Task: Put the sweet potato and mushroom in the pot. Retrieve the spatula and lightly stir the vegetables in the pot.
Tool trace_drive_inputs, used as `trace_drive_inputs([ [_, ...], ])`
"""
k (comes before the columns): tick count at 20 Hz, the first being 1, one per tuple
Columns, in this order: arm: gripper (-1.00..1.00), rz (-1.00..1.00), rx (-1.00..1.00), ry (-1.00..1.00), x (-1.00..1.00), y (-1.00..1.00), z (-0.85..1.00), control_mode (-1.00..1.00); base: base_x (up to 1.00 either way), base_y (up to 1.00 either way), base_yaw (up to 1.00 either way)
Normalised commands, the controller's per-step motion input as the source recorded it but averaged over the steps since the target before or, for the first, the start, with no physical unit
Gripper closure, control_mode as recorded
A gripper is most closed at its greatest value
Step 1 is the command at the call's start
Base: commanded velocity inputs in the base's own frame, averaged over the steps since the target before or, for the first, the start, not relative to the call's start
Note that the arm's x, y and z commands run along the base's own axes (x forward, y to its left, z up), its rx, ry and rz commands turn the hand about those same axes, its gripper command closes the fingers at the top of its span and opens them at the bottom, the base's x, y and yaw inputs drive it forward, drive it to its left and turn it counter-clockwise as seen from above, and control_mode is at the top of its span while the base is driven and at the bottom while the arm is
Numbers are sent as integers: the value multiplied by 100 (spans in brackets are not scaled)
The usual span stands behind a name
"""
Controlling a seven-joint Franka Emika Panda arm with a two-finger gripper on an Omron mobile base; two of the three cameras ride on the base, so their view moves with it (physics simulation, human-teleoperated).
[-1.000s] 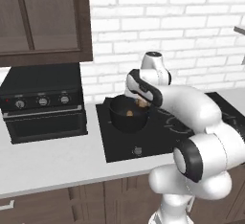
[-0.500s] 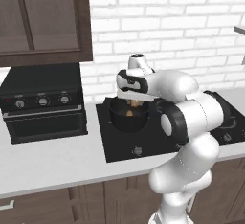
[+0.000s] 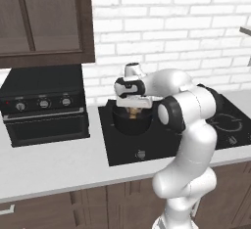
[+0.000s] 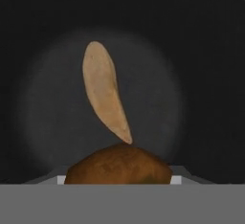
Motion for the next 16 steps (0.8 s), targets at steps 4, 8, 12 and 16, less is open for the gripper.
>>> trace_drive_inputs([
  [4,100,0,0,7,24,0,-40,-100,0,0,0],
  [8,100,0,0,5,22,0,-31,-100,0,0,0],
  [12,100,0,0,3,23,0,-19,-100,0,0,0],
  [16,-100,0,0,0,9,1,-5,-100,0,0,0],
])
